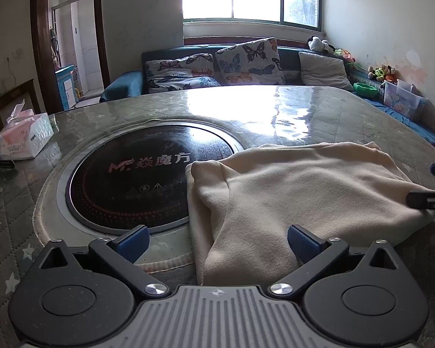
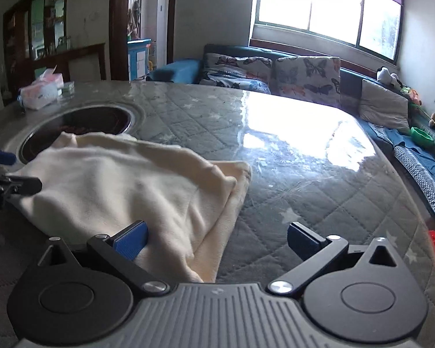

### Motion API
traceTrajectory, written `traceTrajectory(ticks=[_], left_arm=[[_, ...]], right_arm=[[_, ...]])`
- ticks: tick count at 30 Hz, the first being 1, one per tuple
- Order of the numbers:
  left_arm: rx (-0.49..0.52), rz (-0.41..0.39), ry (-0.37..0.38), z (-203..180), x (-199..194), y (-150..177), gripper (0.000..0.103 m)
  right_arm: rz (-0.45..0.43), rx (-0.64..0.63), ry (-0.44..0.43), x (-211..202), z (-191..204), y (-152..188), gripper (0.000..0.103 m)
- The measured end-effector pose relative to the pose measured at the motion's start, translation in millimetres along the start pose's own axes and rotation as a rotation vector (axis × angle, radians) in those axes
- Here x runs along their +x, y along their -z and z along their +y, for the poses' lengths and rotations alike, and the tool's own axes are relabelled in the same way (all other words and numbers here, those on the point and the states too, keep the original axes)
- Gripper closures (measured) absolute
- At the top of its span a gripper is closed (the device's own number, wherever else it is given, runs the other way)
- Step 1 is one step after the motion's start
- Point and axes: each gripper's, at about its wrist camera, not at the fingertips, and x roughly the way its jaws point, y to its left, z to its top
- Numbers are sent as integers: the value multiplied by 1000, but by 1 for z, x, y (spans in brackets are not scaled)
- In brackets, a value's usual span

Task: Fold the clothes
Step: 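Pat the folded sweatshirt flat with the right tool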

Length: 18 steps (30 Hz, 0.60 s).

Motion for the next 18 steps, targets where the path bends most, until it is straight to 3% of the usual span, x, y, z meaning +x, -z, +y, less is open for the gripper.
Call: traceTrajectory(ticks=[4, 8, 18], left_arm=[[-1, 2, 3, 1, 1, -1, 0], [-4, 5, 7, 2, 2, -1, 0], [-8, -4, 5, 3, 0, -13, 0]], right_arm=[[-20, 29, 16, -6, -11, -2, 0], [22, 3, 67, 3, -18, 6, 0], [-20, -29, 34, 4, -11, -22, 0]])
